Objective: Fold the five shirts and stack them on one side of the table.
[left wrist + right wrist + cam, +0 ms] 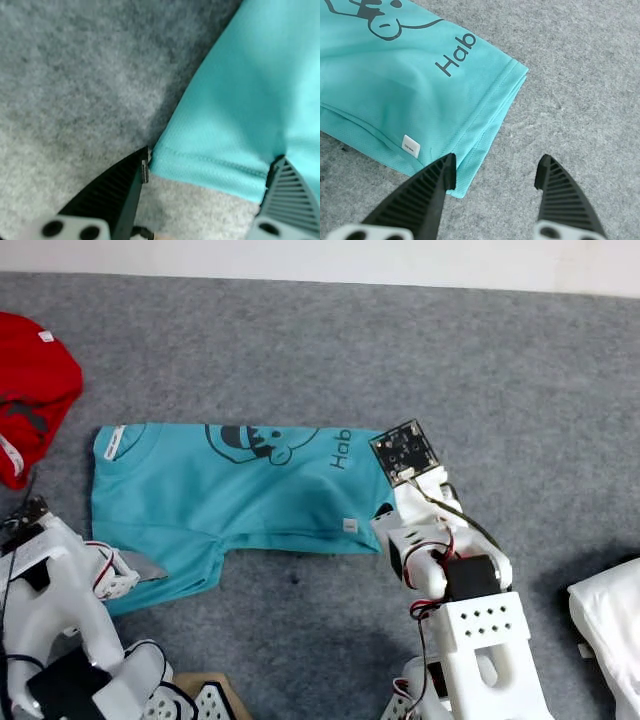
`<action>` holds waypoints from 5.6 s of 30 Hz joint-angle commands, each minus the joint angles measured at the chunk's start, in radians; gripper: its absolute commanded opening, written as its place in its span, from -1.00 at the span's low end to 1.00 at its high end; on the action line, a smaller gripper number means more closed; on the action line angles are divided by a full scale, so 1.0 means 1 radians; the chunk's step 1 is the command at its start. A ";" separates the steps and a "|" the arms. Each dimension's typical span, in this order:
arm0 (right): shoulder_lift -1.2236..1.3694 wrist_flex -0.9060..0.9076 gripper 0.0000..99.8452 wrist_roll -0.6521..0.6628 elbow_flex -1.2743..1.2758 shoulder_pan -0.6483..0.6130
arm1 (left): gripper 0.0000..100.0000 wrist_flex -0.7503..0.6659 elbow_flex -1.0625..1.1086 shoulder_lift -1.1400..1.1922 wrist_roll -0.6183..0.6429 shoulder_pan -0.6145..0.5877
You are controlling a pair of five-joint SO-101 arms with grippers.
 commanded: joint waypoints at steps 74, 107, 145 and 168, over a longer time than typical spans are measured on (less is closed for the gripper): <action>-0.007 -0.018 -0.48 -0.009 0.065 -0.067 | -0.73 -0.052 -0.857 0.575 0.364 0.387; -0.015 -0.082 -0.48 -0.009 0.136 -0.071 | 0.13 0.612 -1.141 0.509 0.249 0.414; -0.008 -0.087 -0.48 -0.014 0.139 -0.071 | -0.99 0.057 -0.510 0.229 -0.120 0.533; -0.008 -0.087 -0.48 -0.014 0.139 -0.068 | -0.99 -0.236 -0.568 0.314 -0.118 0.585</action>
